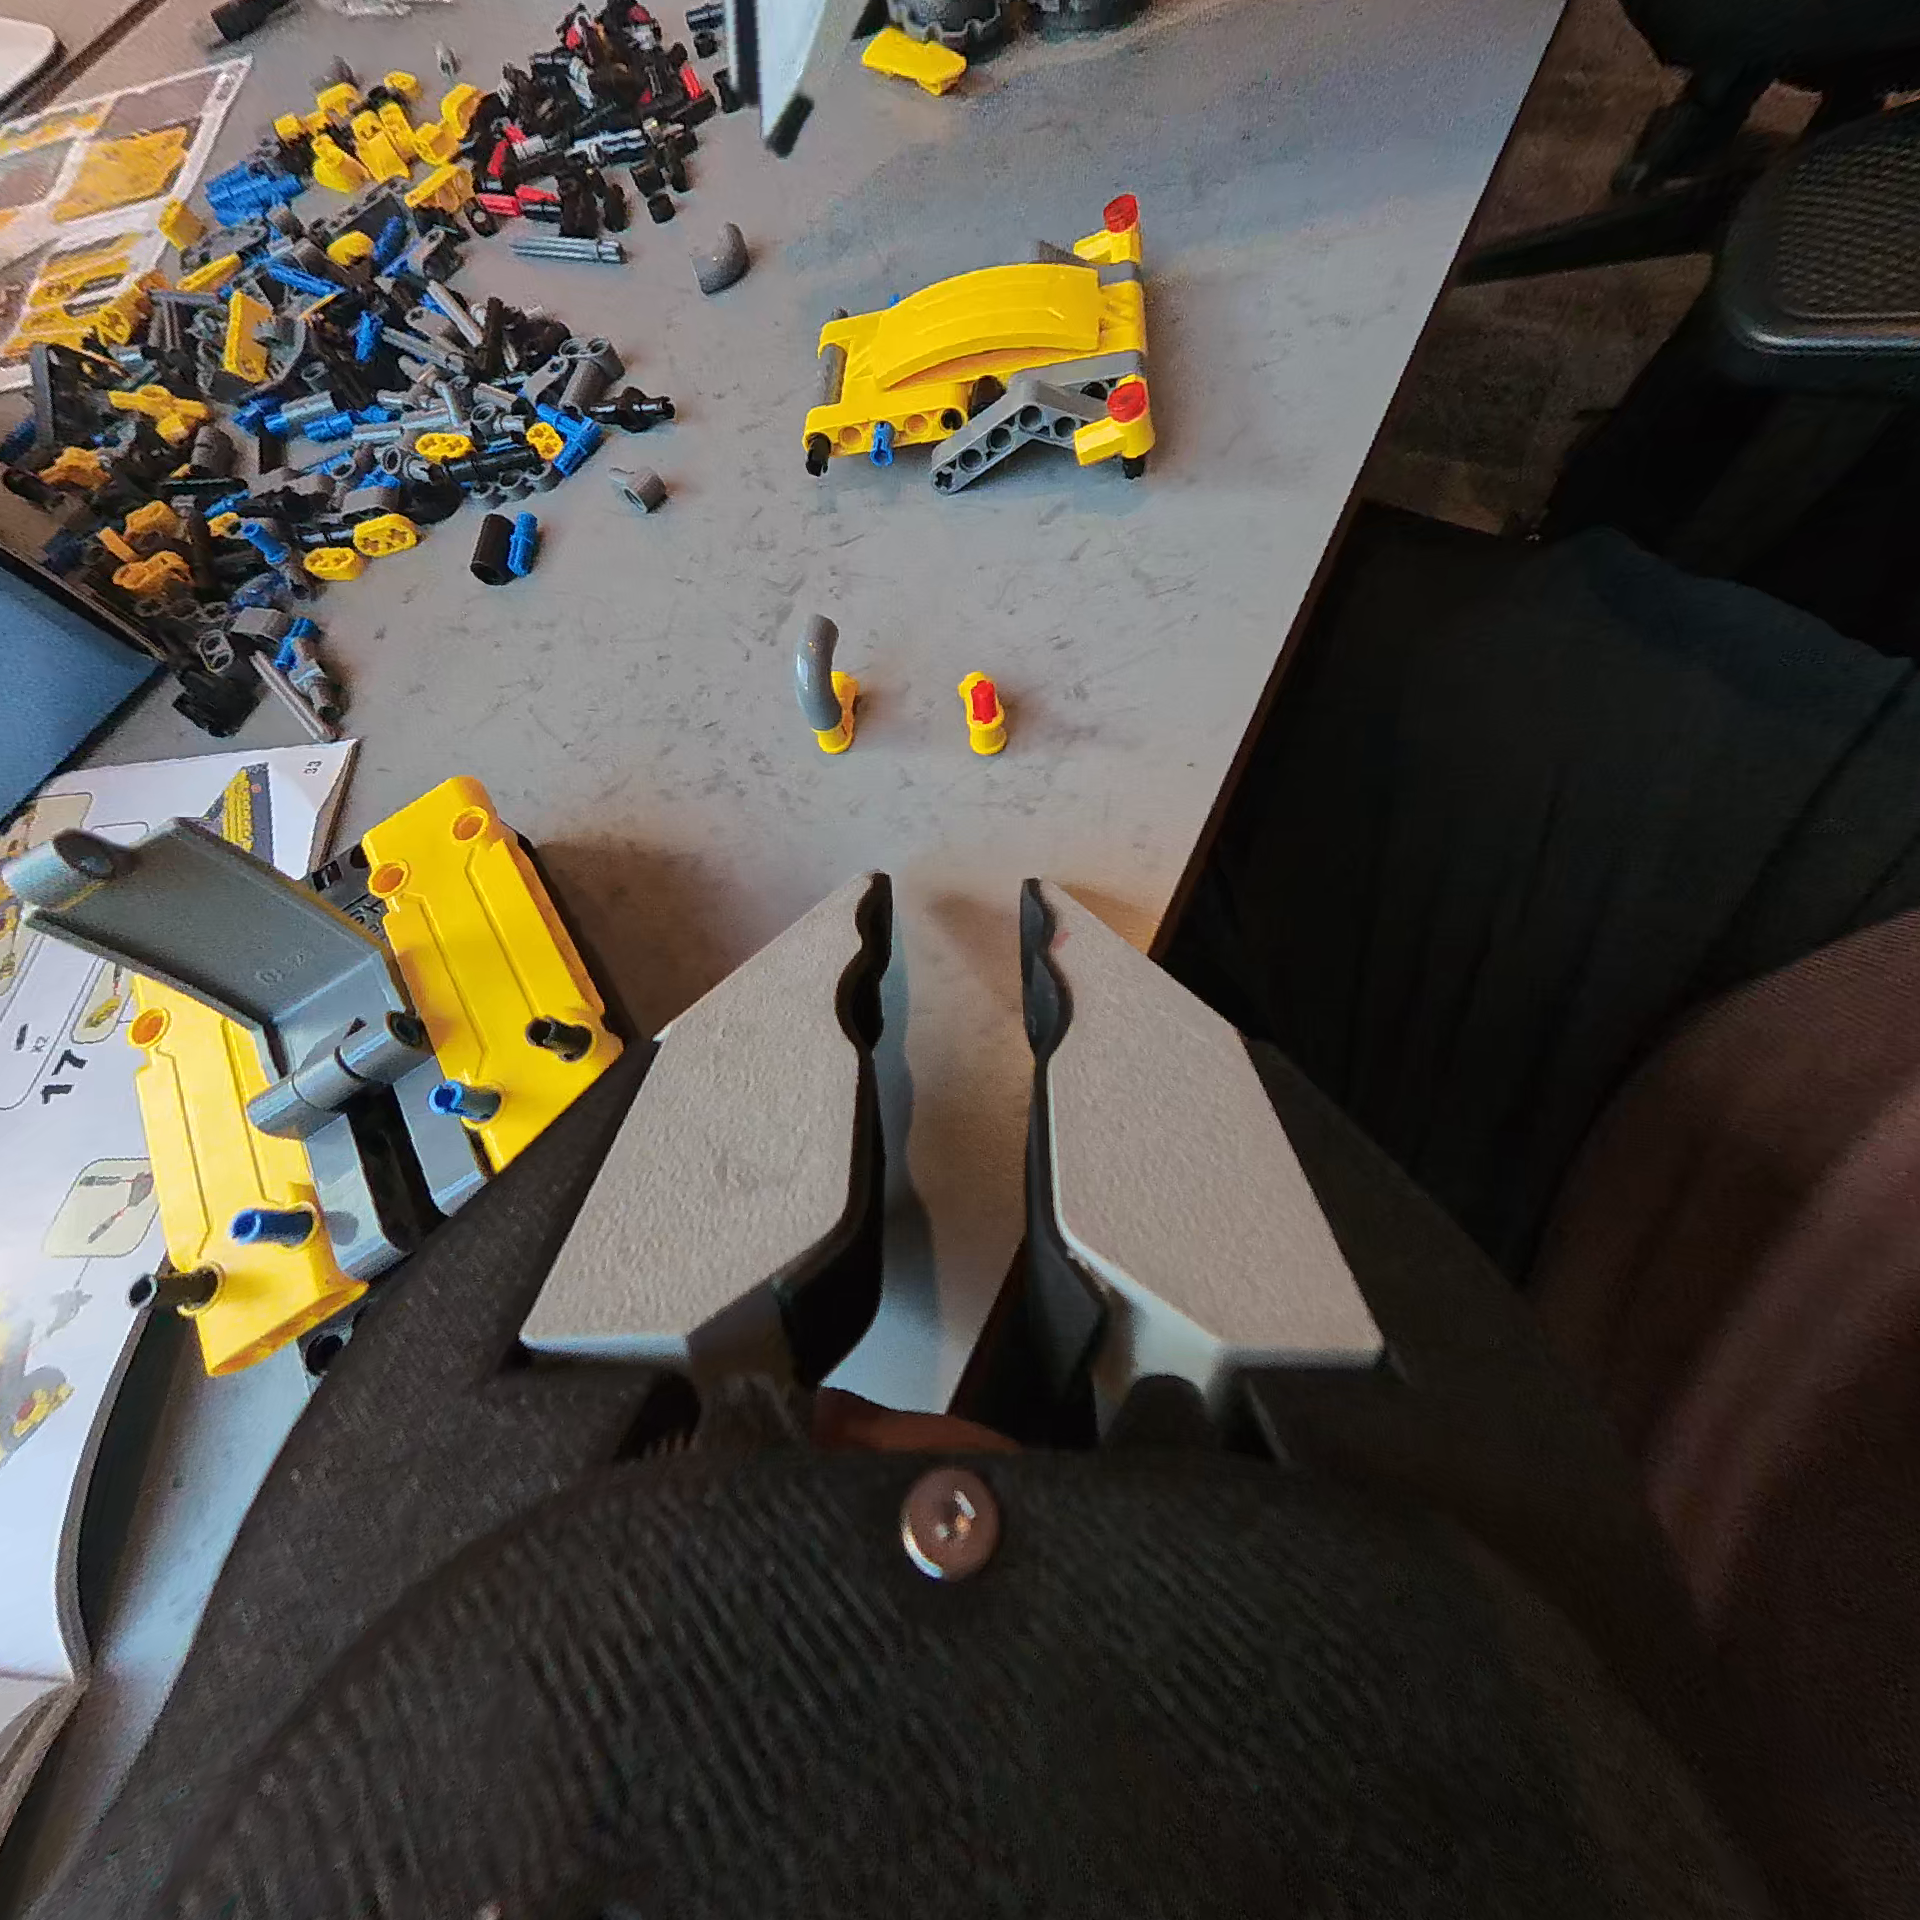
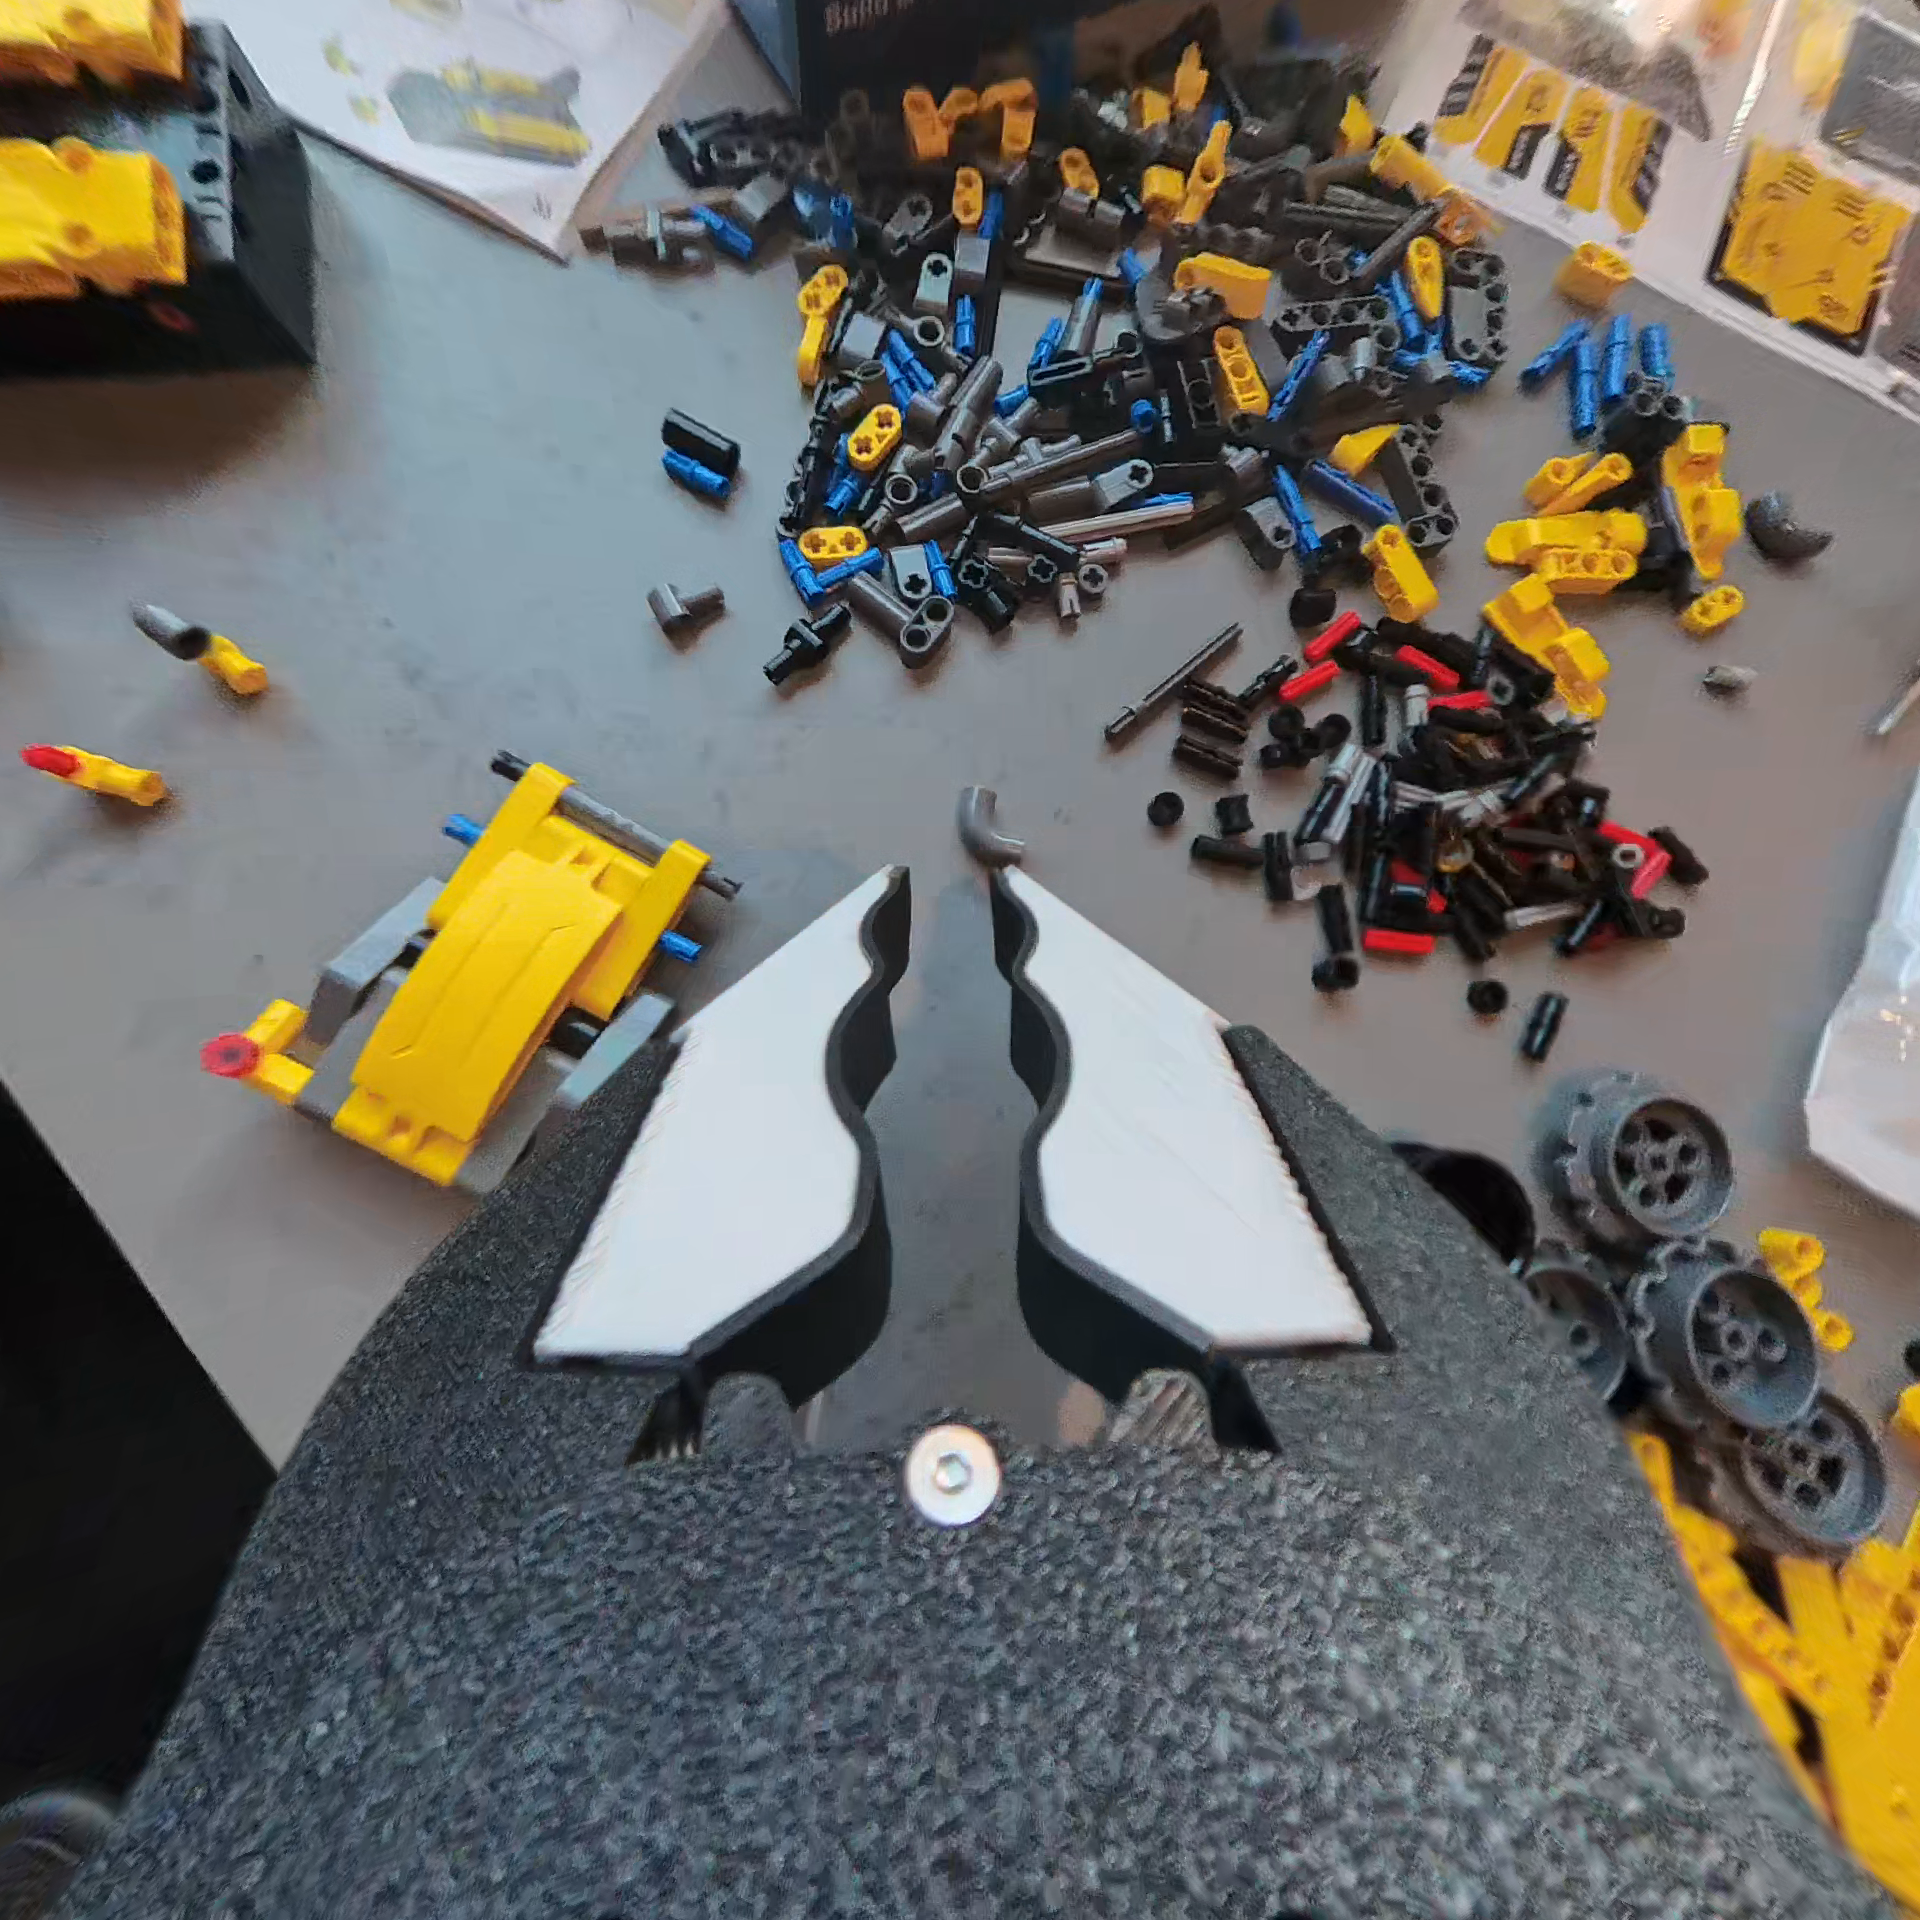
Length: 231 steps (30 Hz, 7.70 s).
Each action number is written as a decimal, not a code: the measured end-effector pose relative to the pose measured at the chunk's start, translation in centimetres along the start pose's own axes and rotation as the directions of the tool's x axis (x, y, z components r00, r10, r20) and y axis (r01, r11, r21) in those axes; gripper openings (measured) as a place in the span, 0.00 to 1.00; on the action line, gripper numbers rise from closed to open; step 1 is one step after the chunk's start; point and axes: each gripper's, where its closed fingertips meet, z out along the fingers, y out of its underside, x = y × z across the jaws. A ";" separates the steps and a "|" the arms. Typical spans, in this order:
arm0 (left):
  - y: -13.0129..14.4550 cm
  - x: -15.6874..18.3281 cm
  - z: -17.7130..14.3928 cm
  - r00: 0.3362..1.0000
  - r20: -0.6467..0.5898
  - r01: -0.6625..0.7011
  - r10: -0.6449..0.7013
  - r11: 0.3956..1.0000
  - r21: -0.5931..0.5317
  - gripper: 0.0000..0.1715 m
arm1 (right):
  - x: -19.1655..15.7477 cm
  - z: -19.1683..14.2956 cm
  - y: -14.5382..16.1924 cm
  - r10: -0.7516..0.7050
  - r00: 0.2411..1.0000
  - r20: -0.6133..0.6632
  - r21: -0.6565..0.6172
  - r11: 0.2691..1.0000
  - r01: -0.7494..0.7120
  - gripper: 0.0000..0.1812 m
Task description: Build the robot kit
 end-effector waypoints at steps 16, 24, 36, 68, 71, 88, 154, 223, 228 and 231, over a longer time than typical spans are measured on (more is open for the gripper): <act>0.0 1.1 -0.3 0.996 -0.086 0.034 -0.031 0.999 0.027 0.14 | -1.1 2.3 0.0 -0.053 0.974 0.222 -0.121 0.989 0.082 0.07; -3.8 1.1 -1.0 0.996 -0.013 -0.092 0.094 0.990 0.109 0.13 | -12.4 -3.6 -4.7 0.057 0.766 0.641 0.034 0.994 -0.102 0.07; -5.9 2.0 -0.2 0.861 0.119 -0.504 0.495 0.861 0.065 0.12 | -19.1 -3.3 -1.9 0.187 0.606 0.773 -0.151 0.982 -0.110 0.07; -5.8 3.1 -1.3 0.979 -0.200 0.084 -0.028 0.958 0.276 0.03 | -19.9 -4.0 -3.9 -0.399 0.789 0.467 0.322 0.908 0.269 0.04; -5.8 3.0 -1.3 0.979 -0.203 0.093 -0.036 0.956 0.280 0.03 | -19.9 -4.0 -3.9 -0.396 0.786 0.474 0.327 0.909 0.260 0.04; -3.4 0.7 0.7 0.989 -0.067 0.135 -0.131 0.988 0.069 0.13 | -16.9 -3.2 -2.7 -0.345 0.860 0.375 0.241 0.932 0.269 0.04; -1.7 2.0 2.4 0.965 -0.262 -0.044 0.022 0.996 -0.079 0.02 | -18.4 0.0 -1.7 -0.618 0.698 0.361 -0.025 0.742 0.670 0.04; -1.6 1.9 2.2 0.968 -0.250 -0.045 0.025 0.996 -0.073 0.04 | -18.3 0.1 -1.4 -0.576 0.715 0.395 -0.020 0.773 0.634 0.04; -1.6 1.8 2.1 0.968 -0.250 -0.039 0.020 0.997 -0.071 0.07 | -18.3 0.1 -1.3 -0.579 0.712 0.397 -0.025 0.769 0.639 0.04; -1.9 1.8 1.9 0.969 -0.247 -0.039 0.025 0.998 -0.051 0.07 | -18.3 0.1 -1.3 -0.580 0.710 0.400 -0.027 0.767 0.642 0.04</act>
